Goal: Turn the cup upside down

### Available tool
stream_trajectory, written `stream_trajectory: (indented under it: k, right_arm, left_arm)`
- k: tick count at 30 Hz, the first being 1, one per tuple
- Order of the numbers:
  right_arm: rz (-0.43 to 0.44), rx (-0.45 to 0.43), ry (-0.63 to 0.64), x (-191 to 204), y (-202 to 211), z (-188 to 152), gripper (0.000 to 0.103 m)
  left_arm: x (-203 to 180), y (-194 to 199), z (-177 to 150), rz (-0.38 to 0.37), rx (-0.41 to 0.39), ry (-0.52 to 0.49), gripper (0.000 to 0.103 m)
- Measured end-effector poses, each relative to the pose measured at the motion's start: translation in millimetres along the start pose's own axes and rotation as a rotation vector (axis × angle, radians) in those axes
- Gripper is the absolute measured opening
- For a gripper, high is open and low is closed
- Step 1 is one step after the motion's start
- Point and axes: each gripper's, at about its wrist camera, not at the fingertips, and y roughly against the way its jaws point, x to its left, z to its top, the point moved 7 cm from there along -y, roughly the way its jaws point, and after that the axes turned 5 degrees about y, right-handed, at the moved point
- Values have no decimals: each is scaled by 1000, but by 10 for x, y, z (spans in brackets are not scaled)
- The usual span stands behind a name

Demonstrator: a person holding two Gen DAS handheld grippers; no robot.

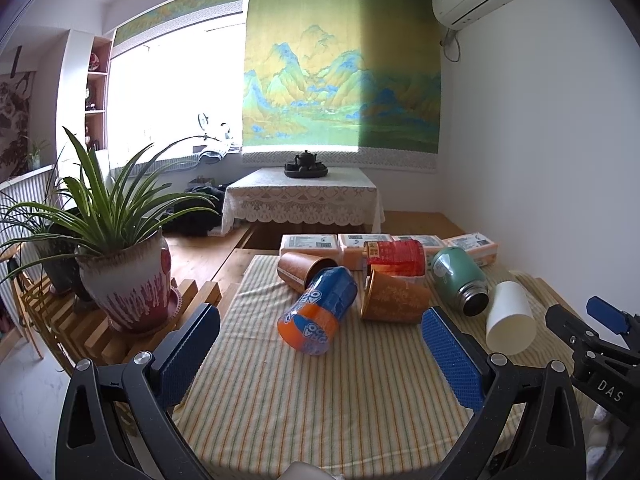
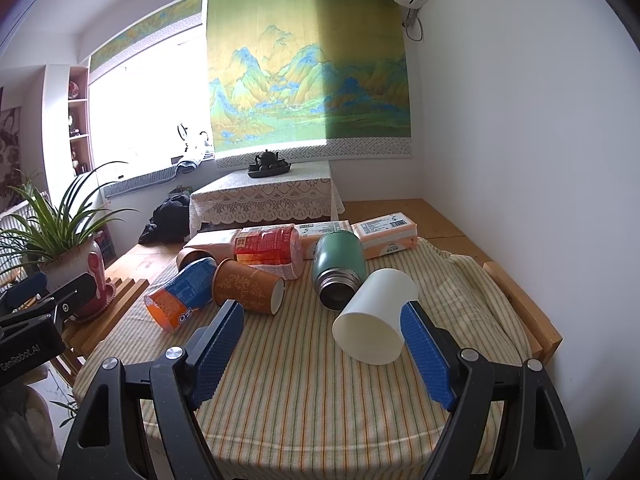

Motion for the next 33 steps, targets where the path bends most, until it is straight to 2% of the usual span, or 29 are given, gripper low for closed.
stream_trajectory:
  k: [33]
  right_arm:
    - [-5,8,-3,-16,0,-30,80]
  left_arm:
    - [-16,-4,-16,0,5,1,102]
